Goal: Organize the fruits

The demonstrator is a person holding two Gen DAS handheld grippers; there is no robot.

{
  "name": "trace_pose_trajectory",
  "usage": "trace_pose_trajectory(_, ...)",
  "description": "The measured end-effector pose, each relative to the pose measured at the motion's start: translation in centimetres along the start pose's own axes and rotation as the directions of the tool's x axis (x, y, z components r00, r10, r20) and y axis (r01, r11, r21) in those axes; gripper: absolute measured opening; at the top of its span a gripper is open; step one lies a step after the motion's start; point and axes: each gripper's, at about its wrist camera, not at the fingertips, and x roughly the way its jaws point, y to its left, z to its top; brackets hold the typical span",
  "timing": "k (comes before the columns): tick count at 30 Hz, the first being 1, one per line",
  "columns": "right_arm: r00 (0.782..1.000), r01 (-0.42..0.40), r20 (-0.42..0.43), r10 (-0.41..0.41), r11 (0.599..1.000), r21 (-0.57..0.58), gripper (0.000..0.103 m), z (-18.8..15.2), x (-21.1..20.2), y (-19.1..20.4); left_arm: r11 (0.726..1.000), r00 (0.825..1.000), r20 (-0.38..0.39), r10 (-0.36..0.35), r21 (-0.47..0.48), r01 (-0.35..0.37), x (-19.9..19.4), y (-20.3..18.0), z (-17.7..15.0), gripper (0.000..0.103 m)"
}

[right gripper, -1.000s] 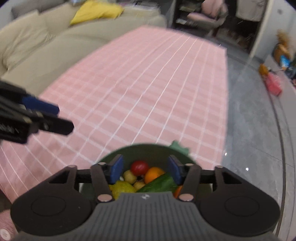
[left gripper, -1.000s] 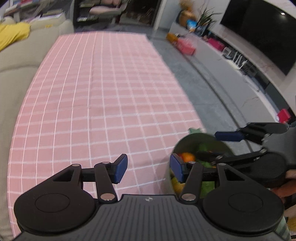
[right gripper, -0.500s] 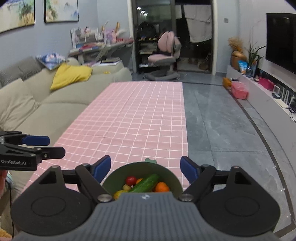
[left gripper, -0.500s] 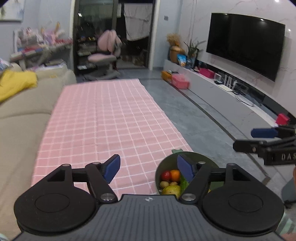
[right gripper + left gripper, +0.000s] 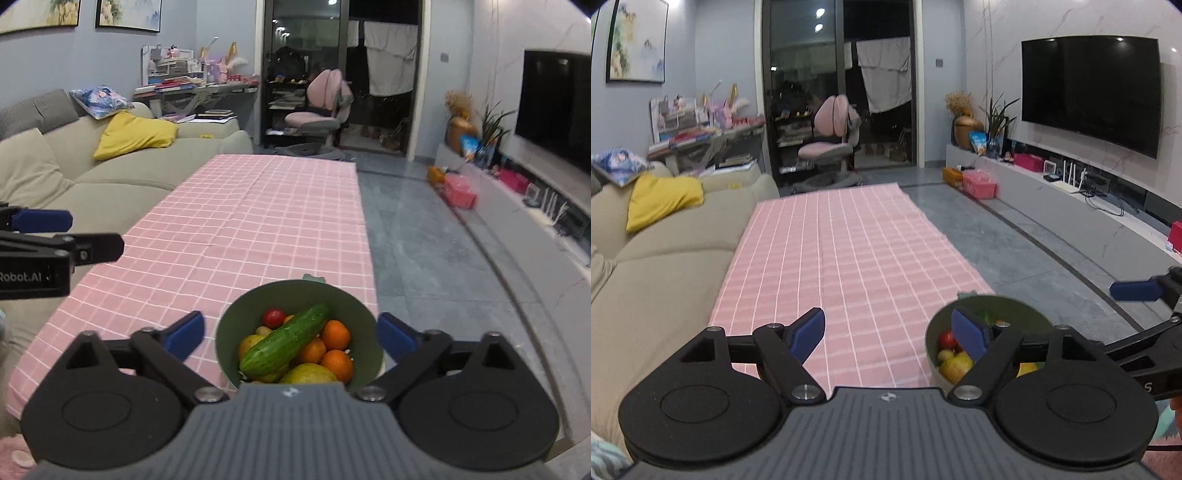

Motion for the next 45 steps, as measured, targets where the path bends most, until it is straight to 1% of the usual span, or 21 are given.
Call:
trace_pose_trajectory(4,0.999,0.045,0.008,-0.044,0.997,-0.070,0.099,-0.8,0.2,1.3,1.000,0.999,-0.053,0.011,0.011,-0.010,1.0,0.3,-1.0,0.094)
trace_pose_trajectory(6,0.998,0.055,0.001,-0.055,0.995,-0.079,0.099,-1.0,0.5,1.5,1.000,0.997,-0.077,0.010,-0.001,-0.010,1.4,0.8,-1.5,0.094)
trace_pose_trajectory(9,0.998,0.049,-0.026,-0.051,0.997,-0.054,0.099,-1.2,1.5,1.3,1.000,0.993,-0.117,0.017,-0.021,-0.019,1.9,1.4,-1.7,0.094)
trace_pose_trajectory(12,0.997,0.045,-0.054,-0.046,0.999,-0.027,0.099,-1.2,2.4,1.1,0.998,0.988,-0.138,0.065,-0.005,-0.067,2.3,1.6,-1.7,0.098)
trace_pose_trajectory(14,0.997,0.042,-0.063,-0.042,0.999,-0.004,0.099,-1.3,2.9,1.0,0.997,0.985,-0.155,0.076,0.007,-0.076,2.6,1.5,-2.1,0.098)
trace_pose_trajectory(18,0.995,0.049,-0.089,-0.046,0.998,0.034,0.099,-1.5,3.7,1.1,0.999,0.982,-0.186,0.041,-0.007,-0.043,3.0,1.5,-2.5,0.098)
trace_pose_trajectory(21,0.993,0.056,-0.106,-0.051,0.997,0.049,0.099,-1.7,4.3,0.9,0.999,0.976,-0.215,0.030,-0.016,-0.034,3.4,1.6,-2.9,0.098)
trace_pose_trajectory(26,0.990,0.058,-0.133,-0.046,0.995,0.087,0.099,-2.3,4.7,0.1,0.999,0.952,-0.304,-0.027,-0.034,0.018,4.3,1.2,-3.7,0.097)
trace_pose_trajectory(30,0.992,0.047,-0.121,-0.034,0.993,0.107,0.099,-2.4,4.5,-0.4,1.000,0.949,-0.314,-0.014,-0.010,0.012,4.3,0.7,-3.8,0.097)
trace_pose_trajectory(34,0.993,0.038,-0.111,-0.025,0.993,0.111,0.099,-2.6,4.2,-0.6,1.000,0.948,-0.318,-0.029,-0.016,0.025,4.2,0.3,-3.9,0.097)
trace_pose_trajectory(38,0.993,0.037,-0.113,-0.024,0.993,0.115,0.099,-2.7,4.1,-0.9,1.000,0.947,-0.321,-0.026,-0.004,0.026,4.2,0.0,-3.9,0.097)
trace_pose_trajectory(45,0.993,0.030,-0.117,-0.015,0.992,0.123,0.099,-2.8,4.1,-1.0,1.000,0.945,-0.326,-0.025,-0.018,0.020,4.3,0.1,-4.0,0.097)
